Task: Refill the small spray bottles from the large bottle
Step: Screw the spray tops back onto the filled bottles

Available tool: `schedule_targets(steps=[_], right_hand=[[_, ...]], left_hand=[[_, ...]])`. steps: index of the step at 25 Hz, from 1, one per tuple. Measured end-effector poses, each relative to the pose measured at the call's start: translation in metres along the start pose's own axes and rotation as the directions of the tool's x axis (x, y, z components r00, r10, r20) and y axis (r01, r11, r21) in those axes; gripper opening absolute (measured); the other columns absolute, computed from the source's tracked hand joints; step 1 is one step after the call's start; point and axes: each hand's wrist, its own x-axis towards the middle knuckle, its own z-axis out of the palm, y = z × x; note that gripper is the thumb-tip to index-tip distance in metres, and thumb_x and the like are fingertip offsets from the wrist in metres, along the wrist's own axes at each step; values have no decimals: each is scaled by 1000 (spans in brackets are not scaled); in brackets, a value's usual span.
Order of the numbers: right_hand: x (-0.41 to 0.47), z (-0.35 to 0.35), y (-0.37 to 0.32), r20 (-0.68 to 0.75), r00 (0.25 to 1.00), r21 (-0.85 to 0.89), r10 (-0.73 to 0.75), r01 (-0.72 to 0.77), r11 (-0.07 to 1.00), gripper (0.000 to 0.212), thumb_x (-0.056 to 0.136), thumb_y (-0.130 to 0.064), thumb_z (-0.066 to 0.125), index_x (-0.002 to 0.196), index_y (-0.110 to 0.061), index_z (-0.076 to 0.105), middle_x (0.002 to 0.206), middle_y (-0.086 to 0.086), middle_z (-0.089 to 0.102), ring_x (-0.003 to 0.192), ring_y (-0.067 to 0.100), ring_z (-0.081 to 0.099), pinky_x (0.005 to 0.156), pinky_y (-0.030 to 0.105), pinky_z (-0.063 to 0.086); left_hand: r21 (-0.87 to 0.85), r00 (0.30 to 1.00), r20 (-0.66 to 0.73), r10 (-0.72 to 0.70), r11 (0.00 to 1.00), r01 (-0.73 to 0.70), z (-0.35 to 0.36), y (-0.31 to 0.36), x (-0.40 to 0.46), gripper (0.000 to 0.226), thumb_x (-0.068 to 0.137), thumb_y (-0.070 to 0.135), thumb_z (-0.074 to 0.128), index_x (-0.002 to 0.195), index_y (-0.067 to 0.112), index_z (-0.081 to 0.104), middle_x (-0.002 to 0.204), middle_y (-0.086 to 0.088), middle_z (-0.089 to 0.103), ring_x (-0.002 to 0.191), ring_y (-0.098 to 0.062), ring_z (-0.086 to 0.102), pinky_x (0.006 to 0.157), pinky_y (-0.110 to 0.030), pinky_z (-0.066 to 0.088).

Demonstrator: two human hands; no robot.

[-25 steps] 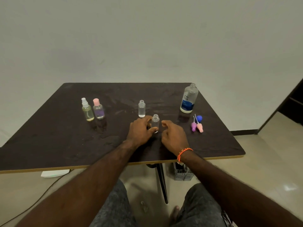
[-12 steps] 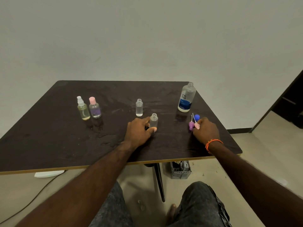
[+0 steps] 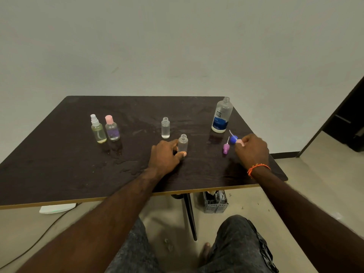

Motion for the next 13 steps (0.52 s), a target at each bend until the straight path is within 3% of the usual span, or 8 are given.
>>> schedule_targets(steps=[3, 5, 6, 9, 13], right_hand=[[-3, -21, -28, -87, 984, 76, -157, 163, 984, 19, 87, -22, 69, 100, -8, 74, 95, 10, 72, 81, 18, 61, 78, 32, 52], [-8, -36, -58, -81, 957, 117, -278, 286, 951, 16, 85, -21, 66, 91, -10, 76, 87, 5, 73, 77, 17, 63, 76, 30, 52], [-11, -42, -74, -49, 944, 138, -326, 329, 934, 15, 84, -20, 65, 87, -12, 77, 84, 0, 73, 77, 16, 64, 75, 29, 52], [-23, -52, -117, 150, 907, 216, -393, 358, 908, 11, 82, -21, 71, 91, -23, 78, 85, -16, 67, 78, 3, 63, 73, 15, 47], [-25, -51, -143, 302, 849, 198, -434, 390, 899, 11, 83, -21, 72, 93, -21, 77, 81, -15, 66, 73, -3, 59, 59, 9, 39]], left_hand=[[-3, 1000, 6, -8, 1000, 8, -3, 5, 0, 26, 90, 52, 75, 107, 33, 68, 90, 15, 71, 89, -11, 66, 99, -49, 51], [-20, 1000, 0, -15, 1000, 15, -7, 11, 0, 42, 89, 59, 72, 125, 38, 66, 97, 14, 74, 95, -9, 65, 101, -43, 43], [-29, 1000, -9, -26, 999, 25, -8, 13, 0, 45, 90, 60, 71, 129, 40, 66, 96, 15, 74, 97, -9, 65, 101, -42, 41], [-53, 998, -23, -60, 997, 59, -8, 12, 0, 32, 90, 57, 72, 117, 40, 71, 74, 19, 62, 93, -16, 68, 100, -49, 48], [-67, 996, -12, -84, 994, 83, -8, 15, -1, 36, 90, 54, 74, 123, 39, 70, 81, 17, 68, 97, -15, 69, 105, -50, 46]])
